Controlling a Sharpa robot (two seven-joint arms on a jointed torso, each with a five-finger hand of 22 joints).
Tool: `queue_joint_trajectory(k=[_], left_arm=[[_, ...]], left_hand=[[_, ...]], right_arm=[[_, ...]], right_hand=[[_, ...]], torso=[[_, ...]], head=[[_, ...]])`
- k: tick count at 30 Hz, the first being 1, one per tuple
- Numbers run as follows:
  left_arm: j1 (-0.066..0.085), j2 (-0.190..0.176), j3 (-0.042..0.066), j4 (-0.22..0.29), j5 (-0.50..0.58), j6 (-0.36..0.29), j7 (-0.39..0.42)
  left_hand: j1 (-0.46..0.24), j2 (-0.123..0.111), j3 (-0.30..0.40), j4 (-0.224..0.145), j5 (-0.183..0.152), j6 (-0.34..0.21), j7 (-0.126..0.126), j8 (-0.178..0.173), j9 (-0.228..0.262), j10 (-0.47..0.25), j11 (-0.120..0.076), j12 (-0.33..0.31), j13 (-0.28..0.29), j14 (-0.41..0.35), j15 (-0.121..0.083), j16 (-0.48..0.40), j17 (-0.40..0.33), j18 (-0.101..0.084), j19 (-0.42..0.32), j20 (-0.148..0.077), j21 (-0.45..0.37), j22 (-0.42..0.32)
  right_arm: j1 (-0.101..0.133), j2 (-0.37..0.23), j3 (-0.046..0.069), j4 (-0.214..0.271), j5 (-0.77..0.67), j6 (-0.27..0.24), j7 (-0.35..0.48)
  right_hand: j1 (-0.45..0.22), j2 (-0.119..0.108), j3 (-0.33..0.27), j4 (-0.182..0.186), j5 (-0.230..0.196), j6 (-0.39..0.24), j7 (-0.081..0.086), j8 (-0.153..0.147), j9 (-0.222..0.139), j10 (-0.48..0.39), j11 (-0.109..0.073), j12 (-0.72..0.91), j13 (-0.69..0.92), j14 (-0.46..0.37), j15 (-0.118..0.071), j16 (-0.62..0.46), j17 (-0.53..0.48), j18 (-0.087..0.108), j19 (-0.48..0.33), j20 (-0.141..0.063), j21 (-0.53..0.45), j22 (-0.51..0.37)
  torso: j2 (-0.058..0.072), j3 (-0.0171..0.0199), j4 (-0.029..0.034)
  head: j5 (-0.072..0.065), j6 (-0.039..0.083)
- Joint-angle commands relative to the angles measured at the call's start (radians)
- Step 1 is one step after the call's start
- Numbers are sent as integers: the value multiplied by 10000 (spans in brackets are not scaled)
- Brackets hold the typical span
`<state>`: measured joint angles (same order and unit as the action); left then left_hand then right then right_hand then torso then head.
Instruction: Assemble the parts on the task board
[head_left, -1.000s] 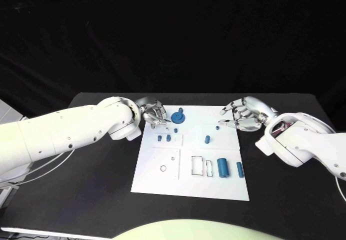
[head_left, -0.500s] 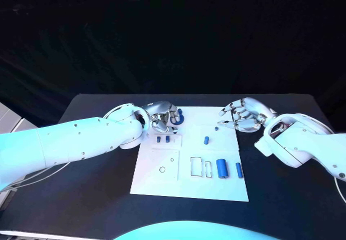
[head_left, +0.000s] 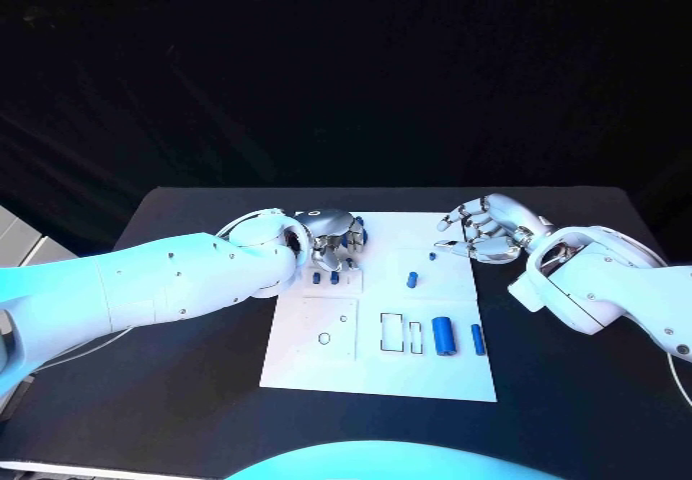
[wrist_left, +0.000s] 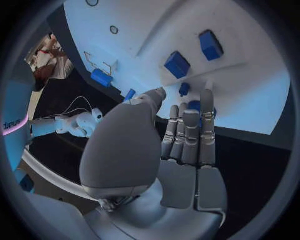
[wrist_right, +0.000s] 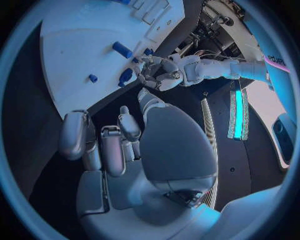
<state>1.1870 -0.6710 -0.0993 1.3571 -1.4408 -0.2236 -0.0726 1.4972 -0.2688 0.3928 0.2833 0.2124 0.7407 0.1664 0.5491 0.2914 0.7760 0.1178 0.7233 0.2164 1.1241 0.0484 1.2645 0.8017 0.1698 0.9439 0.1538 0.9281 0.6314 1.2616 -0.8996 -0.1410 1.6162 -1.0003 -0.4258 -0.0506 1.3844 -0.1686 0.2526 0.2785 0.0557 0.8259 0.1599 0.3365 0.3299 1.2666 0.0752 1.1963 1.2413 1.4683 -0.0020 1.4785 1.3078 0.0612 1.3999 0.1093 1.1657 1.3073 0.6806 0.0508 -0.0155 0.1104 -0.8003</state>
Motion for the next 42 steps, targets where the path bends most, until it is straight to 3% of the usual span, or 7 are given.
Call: queue_joint_trajectory(k=[1,8,9,14,33,42], left_arm=[[-15,97,2,-77,-431,552,-399],[-17,149,0,-183,-475,593,-532],[-17,150,0,-188,-478,573,-531],[-17,166,1,-199,-482,650,-551],[-16,187,2,-251,-247,907,-570],[-16,230,3,-293,-156,927,-534]], left_hand=[[92,29,160,-30,-32,146,23,-98,-50,118,-17,-79,-55,150,8,142,119,139,73,-35,112,66],[248,41,584,-118,-37,456,16,-260,-166,342,-39,-239,-218,337,-15,424,268,141,49,-60,386,267],[395,83,860,-231,-38,586,4,-324,-204,530,-69,-289,-276,622,-54,659,628,147,76,-89,546,374],[354,-24,1218,-369,-49,729,3,-481,-269,676,-75,-485,-403,695,-60,792,646,142,18,-108,791,557],[265,91,1650,-688,-81,966,-37,-639,-300,995,-133,-650,-509,940,-103,1083,903,144,-68,-113,1152,834],[61,80,1783,-762,-100,1024,-51,-772,-314,1015,-107,-998,-670,837,-85,1055,634,144,-155,-105,1244,904]], right_arm=[[-7,8,1,20,-88,4,116],[-7,6,1,23,-88,7,108],[-7,7,1,25,-88,7,107],[-7,1,1,35,-88,23,95],[-7,4,1,47,-88,38,86],[-6,-7,1,60,-88,40,81]], right_hand=[[-64,-19,62,-11,46,-21,-13,54,-8,-43,-3,-50,-8,543,29,-40,925,207,-70,-32,-31,645],[-64,-19,62,-11,46,-21,-13,54,-8,-43,-3,-50,-8,543,29,-40,925,207,-70,-32,-31,645],[-64,-19,64,-12,45,-20,-14,55,-8,-41,-3,-49,-8,543,28,-41,926,207,-70,-32,-32,645],[-58,-20,77,-18,44,-16,-16,59,-7,-18,-5,-28,8,552,25,-30,959,197,-48,-34,3,663],[-60,-17,86,-17,44,-7,-18,65,-6,-3,-8,-17,14,554,23,-33,961,197,-45,-36,-2,661],[-60,-17,86,-17,44,-7,-18,65,-6,-3,-8,-17,14,554,23,-33,961,197,-45,-36,-2,661]], torso=[[12,-7,-7],[-5,4,7],[-4,2,8],[8,-5,18],[-7,-5,14],[-7,0,12]], head=[[-20,2],[-50,-12],[-56,-14],[-76,-16],[-77,-50],[-65,-37]])
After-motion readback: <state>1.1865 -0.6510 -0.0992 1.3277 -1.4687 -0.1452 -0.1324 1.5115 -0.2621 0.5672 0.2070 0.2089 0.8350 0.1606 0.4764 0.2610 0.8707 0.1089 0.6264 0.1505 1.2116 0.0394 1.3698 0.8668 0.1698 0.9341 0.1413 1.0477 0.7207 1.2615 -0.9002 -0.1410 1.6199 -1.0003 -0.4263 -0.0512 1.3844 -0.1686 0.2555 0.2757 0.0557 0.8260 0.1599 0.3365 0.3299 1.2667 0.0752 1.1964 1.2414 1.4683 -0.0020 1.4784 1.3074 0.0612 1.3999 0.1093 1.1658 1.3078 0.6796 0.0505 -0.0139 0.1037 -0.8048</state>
